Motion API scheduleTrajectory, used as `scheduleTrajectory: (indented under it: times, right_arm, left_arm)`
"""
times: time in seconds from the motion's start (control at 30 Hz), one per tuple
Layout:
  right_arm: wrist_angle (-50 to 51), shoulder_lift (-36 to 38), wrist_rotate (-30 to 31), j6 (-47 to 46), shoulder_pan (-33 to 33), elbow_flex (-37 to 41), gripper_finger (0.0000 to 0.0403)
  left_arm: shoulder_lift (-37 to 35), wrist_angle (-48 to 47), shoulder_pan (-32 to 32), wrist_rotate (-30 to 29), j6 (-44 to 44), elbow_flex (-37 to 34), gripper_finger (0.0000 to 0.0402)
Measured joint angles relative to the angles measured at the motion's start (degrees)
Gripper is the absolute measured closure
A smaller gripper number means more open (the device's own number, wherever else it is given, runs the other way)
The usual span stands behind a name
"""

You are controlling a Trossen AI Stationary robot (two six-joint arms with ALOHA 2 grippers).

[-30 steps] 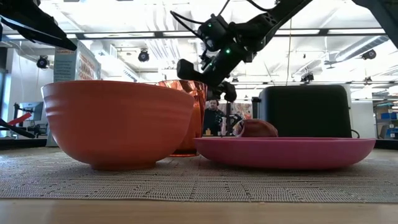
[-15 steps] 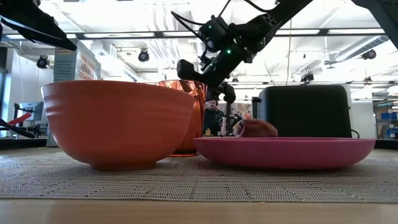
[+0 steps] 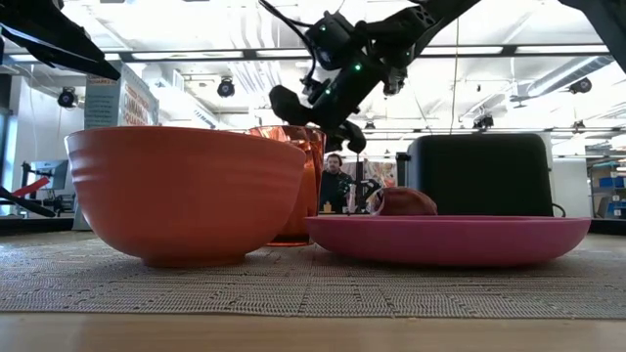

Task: Arrange a breakfast setting
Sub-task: Put the golden spoon to the left of the orange bowl on the gray mat

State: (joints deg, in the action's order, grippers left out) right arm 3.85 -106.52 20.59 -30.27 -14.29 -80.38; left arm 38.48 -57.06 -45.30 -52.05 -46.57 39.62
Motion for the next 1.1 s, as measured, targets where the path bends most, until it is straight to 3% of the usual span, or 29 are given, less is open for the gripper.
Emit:
scheduleTrajectory:
  times: [0.13,0.37,0.77,1.1]
  right_arm:
    - [0.29,0.0,2.75,0.66,2.18,0.0,0.019]
    - [0.44,0.0,15.37,1.95,5.0,0.2,0.019]
    - [0.01,-2.49,18.09,-1.04,5.29,1.4,0.019]
    - [-6.66,-7.06,21.05,0.89,3.41,1.33,0.0191]
  left_arm:
    - [0.0,0.0,0.01,0.0,-0.02,0.0,0.0095]
    - [0.0,0.0,0.0,0.0,-0.02,0.0,0.0095]
    - [0.05,0.28,0.01,0.02,0.58,0.0,0.0095]
    - [0.11,0.46,0.0,0.02,0.83,0.0,0.0095]
